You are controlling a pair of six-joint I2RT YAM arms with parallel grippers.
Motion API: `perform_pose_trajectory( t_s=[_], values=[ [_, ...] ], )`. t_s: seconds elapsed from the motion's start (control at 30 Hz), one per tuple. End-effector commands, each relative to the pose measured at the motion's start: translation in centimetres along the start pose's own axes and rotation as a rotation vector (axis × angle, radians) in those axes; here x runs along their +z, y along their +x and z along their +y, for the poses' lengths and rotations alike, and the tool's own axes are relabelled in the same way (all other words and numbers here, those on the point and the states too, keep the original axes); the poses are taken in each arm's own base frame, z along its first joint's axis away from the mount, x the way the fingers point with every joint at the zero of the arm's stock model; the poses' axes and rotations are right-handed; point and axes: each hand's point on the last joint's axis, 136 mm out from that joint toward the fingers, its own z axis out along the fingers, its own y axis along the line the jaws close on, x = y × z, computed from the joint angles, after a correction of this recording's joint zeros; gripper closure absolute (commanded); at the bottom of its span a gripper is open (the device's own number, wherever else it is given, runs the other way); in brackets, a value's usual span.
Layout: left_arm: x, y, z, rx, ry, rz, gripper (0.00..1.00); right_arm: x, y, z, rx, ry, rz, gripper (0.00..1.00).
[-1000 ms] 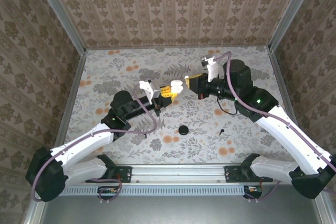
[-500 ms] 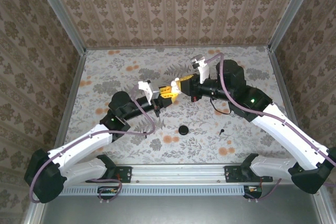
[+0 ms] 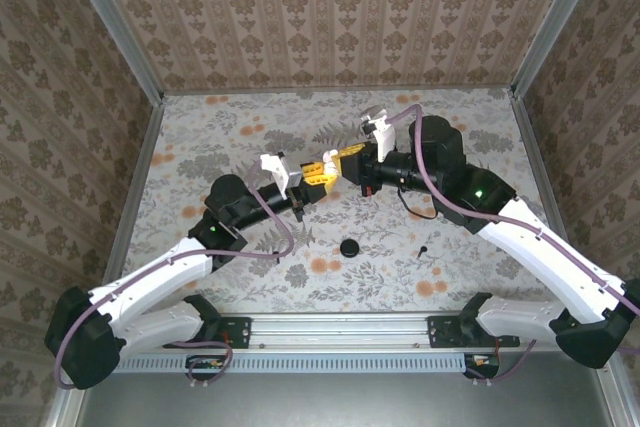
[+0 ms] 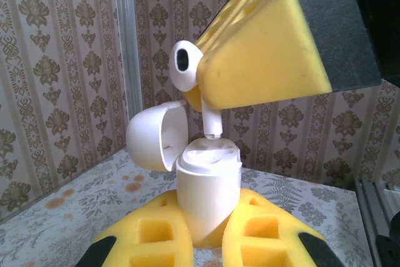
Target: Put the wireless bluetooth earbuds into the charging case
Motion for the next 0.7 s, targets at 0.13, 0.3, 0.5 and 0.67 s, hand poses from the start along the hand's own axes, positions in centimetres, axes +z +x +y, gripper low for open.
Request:
perform_pose_trajectory(
  t_s=[0.13,0.3,0.5,0.67],
  values=[
    [-0.2,-2.6,-0.2,0.034,-0.012,-0.064,1.0,0.2,0.1,0.0,-0.04,0.007,-0.018,0.92],
    [-0.3,-3.0,-0.2,0.038,-0.018,-0.074,1.0,0.5,0.5,-0.2,-0.045,0.011,-0.005,0.92],
    [-0.2,-3.1,0.0,0.035,-0.024,-0.075,1.0,0.8,1.3,-0.4,-0.046,0.014,0.016,0.92],
    [-0.2,-3.1,0.0,0.031,-0.027,-0.073,1.0,0.9,1.9,-0.7,-0.037,0.021,0.034,0.87]
  ],
)
